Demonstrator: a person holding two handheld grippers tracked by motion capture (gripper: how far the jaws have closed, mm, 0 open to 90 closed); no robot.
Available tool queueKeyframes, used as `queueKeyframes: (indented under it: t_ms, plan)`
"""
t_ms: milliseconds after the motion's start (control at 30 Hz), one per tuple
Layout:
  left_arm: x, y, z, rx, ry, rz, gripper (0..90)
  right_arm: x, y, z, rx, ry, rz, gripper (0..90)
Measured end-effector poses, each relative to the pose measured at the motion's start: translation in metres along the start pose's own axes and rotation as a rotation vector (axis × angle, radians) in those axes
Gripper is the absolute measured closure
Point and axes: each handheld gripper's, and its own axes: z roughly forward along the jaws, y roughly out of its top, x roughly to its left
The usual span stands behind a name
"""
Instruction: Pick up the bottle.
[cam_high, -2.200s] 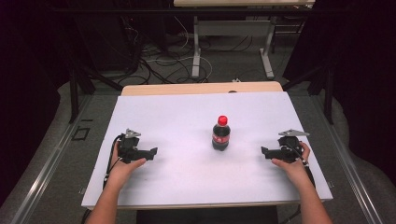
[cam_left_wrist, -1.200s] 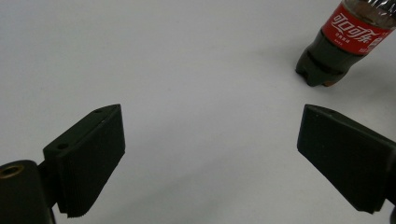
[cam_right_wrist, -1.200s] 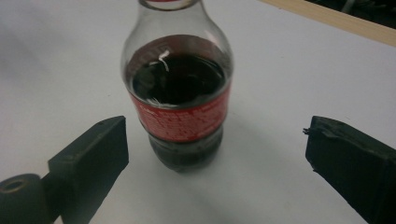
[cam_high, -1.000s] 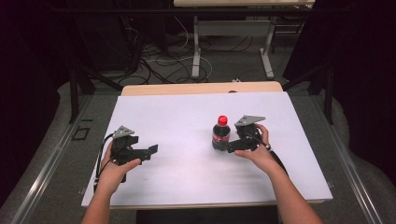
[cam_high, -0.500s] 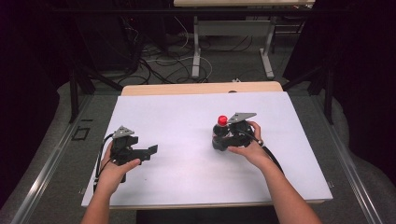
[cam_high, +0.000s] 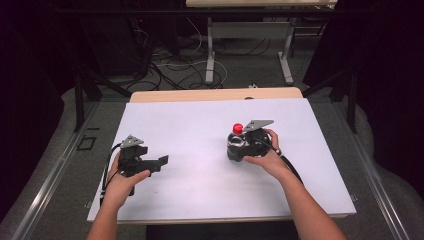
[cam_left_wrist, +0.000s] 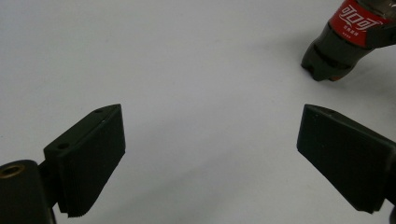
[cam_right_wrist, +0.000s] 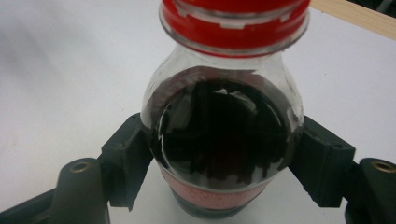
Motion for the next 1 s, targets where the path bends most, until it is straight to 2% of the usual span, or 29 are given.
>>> queueKeyframes:
  t_ms: [233,333,433,500,567,600,633,700,733,767,833,867,1000]
  plan:
    - [0.0,0.0,0.0,0.007,0.002,-0.003,8.0,0.001,0.001,0.001,-0.001,-0.004,-0.012,28.7]
    - [0.0,0.0,0.0,0.011,0.003,-0.005,8.0,0.002,0.002,-0.002,0.028,-0.002,-0.016,29.1]
    - [0.001,0.0,0.001,0.014,0.005,0.006,8.1,0.005,0.002,-0.002,0.015,-0.018,-0.023,29.4]
    - [0.0,-0.001,0.001,0.013,0.003,-0.004,8.1,0.005,0.002,-0.002,0.014,-0.02,-0.045,29.5]
    - [-0.001,-0.001,0.002,0.008,0.002,-0.011,8.0,0.007,0.002,-0.003,0.022,-0.015,-0.04,29.7]
    - [-0.001,-0.001,0.002,0.004,0.001,-0.008,8.1,0.007,0.002,-0.004,0.032,-0.001,-0.039,29.7]
    - [-0.002,-0.001,0.002,0.005,0.0,-0.005,8.3,0.009,0.001,-0.004,0.012,0.008,-0.041,29.8]
    - [-0.002,0.0,0.002,0.012,-0.004,0.004,8.6,0.012,0.002,-0.009,0.039,0.014,-0.051,29.9]
    - [-0.002,0.0,0.002,0.013,-0.004,0.009,9.0,0.014,0.002,-0.01,0.03,0.017,-0.066,29.9]
    - [-0.003,0.0,0.002,0.016,-0.007,0.009,9.3,0.017,0.002,-0.012,0.029,0.018,-0.059,29.9]
    - [-0.005,0.002,0.0,0.03,-0.021,0.027,9.5,0.022,0.002,-0.017,0.043,0.026,-0.07,30.0]
    - [-0.007,0.003,0.0,0.026,-0.018,0.036,9.7,0.024,0.002,-0.018,0.022,0.026,-0.07,30.1]
    - [-0.015,0.007,-0.001,0.027,-0.042,0.056,9.9,0.033,0.001,-0.026,0.043,0.056,-0.061,30.1]
